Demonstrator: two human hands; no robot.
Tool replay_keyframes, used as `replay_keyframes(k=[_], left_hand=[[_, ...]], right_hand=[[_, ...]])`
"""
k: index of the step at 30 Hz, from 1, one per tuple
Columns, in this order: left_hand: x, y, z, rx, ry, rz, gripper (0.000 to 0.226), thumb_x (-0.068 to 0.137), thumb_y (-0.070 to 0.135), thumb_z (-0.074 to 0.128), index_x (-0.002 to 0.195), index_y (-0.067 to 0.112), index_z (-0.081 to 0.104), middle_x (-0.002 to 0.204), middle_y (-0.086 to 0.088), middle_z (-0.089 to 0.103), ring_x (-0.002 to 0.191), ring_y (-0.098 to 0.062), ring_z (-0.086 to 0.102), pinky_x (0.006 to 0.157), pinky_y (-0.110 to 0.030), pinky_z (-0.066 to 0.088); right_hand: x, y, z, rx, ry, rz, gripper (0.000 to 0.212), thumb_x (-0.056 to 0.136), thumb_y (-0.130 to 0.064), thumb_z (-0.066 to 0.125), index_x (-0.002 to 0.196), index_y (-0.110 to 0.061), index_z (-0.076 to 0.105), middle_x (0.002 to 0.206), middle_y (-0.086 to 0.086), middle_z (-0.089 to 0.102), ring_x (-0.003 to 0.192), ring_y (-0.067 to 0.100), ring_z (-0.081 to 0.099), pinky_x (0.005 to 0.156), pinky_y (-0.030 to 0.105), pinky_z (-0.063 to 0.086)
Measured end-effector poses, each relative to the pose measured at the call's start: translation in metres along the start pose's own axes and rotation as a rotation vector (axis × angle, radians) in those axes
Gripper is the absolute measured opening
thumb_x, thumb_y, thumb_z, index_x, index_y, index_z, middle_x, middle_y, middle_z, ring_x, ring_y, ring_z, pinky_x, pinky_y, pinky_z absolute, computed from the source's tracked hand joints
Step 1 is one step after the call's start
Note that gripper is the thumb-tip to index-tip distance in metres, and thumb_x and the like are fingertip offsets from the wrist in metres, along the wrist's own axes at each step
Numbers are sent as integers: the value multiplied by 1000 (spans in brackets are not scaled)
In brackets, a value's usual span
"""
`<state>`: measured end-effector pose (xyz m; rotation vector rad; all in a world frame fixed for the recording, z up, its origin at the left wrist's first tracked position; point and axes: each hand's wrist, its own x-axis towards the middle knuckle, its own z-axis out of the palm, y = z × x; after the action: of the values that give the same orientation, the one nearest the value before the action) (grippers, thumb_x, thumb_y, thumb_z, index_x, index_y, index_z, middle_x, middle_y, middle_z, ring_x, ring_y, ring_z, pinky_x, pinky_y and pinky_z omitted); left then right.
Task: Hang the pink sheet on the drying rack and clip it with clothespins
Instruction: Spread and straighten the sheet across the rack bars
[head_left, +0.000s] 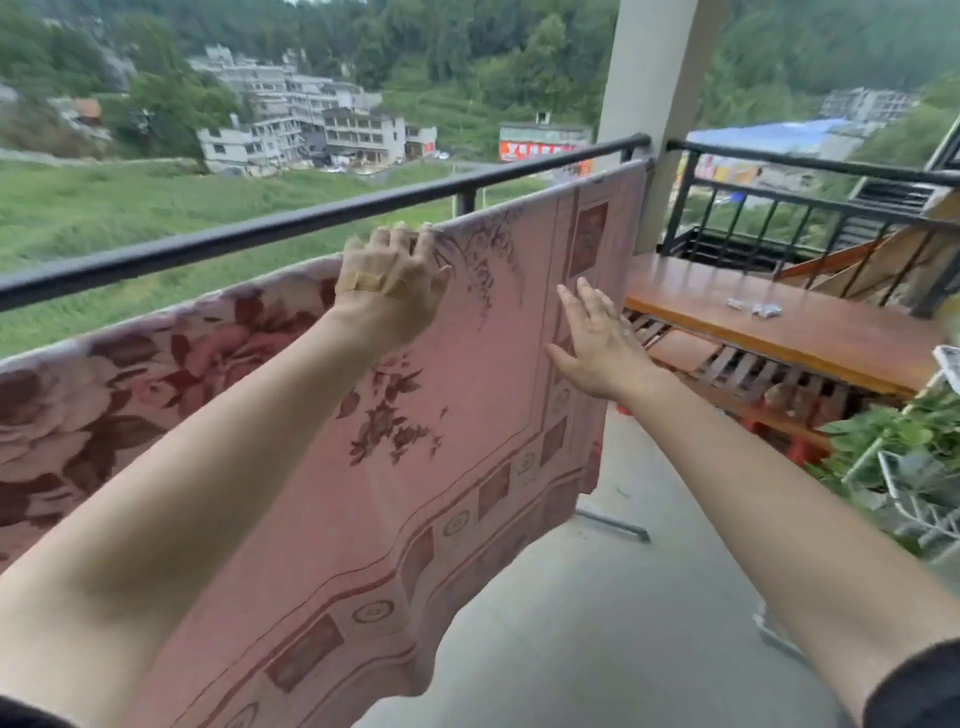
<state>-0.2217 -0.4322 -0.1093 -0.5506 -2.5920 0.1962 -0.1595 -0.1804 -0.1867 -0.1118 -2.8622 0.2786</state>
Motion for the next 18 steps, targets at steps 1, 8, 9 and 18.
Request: replay_keyframes(k=[1,8,9,18], left_hand=[[25,12,7,-13,-11,11,63,99,48,24,149,10,29,141,-17,46,120,-36,49,96,-48,39],[168,110,46,-14,-45,27,62,100,48,24,149,9,29,133,-18,51,113,-35,52,87,-41,41],[184,123,51,-11,-40,25,62,100,48,24,148,8,29,133,-18,51,113,-34,51,87,-41,41],[307,218,94,34,65,1,61,101,49,26,146,9,33,128,-14,54,107,-34,55,82,-42,43]], right_hand=[[13,20,-2,1,6,27,78,98,-46,47,159,-22,5,167,8,0,153,28,4,123,47,12],[73,152,15,98,20,199,68,96,-46,49,154,-19,28,156,10,34,144,28,28,118,44,27],[83,170,18,119,25,210,65,96,-46,50,152,-19,31,151,10,40,140,28,34,115,43,31],[217,301,58,526,51,264,50,98,-36,51,142,-15,48,136,7,58,121,25,57,99,36,44]])
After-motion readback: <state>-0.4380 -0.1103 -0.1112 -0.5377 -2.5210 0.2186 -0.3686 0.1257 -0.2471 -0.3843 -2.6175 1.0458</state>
